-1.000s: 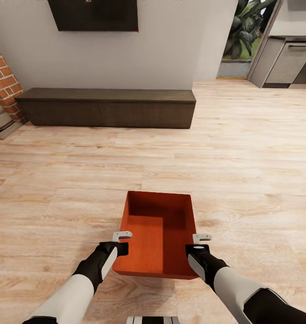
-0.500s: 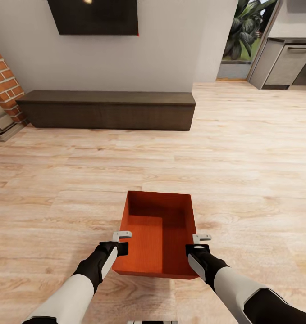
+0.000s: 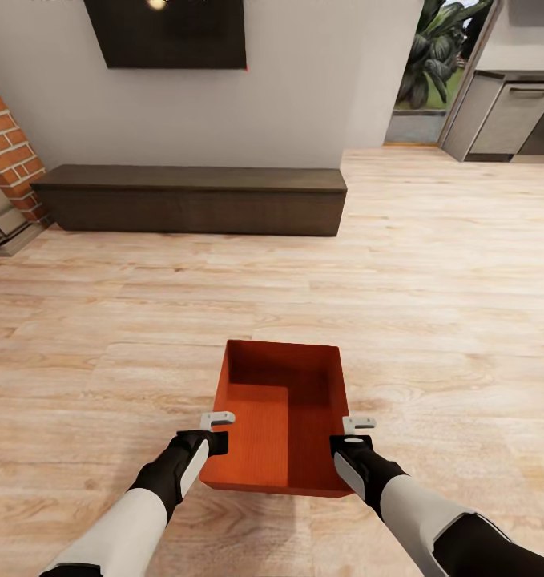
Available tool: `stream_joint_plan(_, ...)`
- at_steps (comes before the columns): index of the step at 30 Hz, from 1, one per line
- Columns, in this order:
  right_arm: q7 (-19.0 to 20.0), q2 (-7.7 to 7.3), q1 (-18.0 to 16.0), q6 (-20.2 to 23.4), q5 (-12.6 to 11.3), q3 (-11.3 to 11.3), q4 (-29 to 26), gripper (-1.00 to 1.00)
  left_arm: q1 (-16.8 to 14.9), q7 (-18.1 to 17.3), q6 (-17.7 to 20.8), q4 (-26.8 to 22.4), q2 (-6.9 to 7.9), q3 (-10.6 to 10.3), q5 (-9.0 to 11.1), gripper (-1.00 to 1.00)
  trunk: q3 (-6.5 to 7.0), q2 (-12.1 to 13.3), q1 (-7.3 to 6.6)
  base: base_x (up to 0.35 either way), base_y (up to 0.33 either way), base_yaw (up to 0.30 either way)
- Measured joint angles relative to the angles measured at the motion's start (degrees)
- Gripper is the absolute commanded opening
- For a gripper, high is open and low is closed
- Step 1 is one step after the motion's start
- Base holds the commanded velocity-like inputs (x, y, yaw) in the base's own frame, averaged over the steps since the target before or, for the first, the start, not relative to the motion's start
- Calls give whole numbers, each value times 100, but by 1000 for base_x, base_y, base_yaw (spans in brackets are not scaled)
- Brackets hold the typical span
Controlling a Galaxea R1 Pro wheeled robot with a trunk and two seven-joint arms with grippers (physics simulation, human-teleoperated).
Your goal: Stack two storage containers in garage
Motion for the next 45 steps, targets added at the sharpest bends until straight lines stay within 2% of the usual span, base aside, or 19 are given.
stream_joint_plan(45, 26, 10, -1, 34, 133, -98, -5, -100, 1, -18, 6, 4, 2, 24, -22, -100, 808, 1805, -989, 0, 0, 0)
